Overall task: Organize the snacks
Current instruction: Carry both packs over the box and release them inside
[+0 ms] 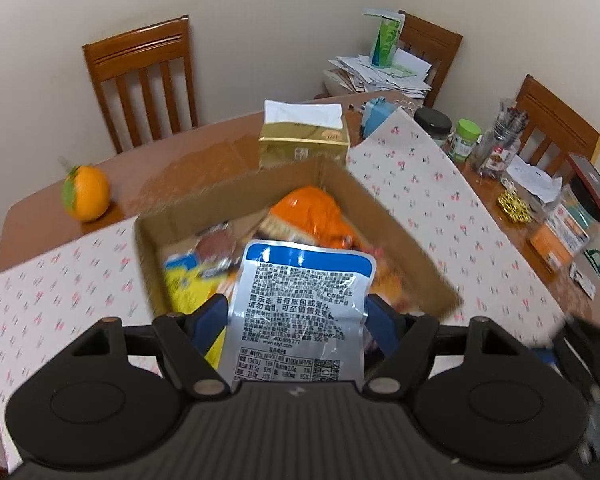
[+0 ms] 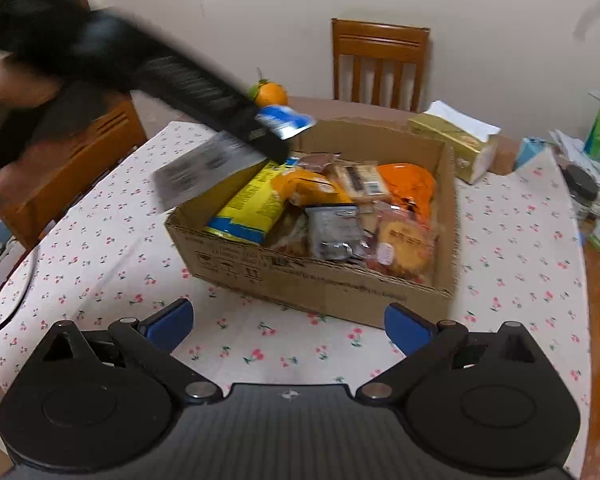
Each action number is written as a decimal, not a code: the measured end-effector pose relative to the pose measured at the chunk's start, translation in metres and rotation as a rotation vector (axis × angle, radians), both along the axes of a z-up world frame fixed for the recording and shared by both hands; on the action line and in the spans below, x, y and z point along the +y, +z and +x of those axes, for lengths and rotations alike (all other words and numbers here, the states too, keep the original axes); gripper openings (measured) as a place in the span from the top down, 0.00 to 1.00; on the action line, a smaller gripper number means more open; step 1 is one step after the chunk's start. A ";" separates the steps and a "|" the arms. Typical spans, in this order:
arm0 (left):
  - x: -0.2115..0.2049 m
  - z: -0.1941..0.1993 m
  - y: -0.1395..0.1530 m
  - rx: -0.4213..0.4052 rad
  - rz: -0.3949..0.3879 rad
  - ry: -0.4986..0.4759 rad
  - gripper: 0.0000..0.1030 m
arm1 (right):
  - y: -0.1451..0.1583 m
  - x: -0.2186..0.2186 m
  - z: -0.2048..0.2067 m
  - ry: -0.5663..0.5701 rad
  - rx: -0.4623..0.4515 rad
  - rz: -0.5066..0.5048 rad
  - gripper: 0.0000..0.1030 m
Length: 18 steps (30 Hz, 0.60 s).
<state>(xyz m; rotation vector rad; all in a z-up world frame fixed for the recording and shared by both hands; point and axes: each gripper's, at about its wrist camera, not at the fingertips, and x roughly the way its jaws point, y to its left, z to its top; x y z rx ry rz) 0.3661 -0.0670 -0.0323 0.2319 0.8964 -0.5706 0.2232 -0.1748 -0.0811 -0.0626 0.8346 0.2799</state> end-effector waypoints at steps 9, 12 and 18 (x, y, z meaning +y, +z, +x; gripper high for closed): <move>-0.057 0.048 -0.014 -0.009 0.017 -0.005 0.28 | 0.003 -0.032 -0.017 -0.099 -0.001 0.028 0.00; -0.070 0.059 -0.017 -0.028 0.024 0.013 0.26 | 0.004 -0.042 -0.019 -0.128 -0.005 0.031 0.00; -0.082 0.066 -0.021 -0.098 0.016 0.052 0.13 | 0.001 -0.051 -0.020 -0.148 0.000 0.028 0.00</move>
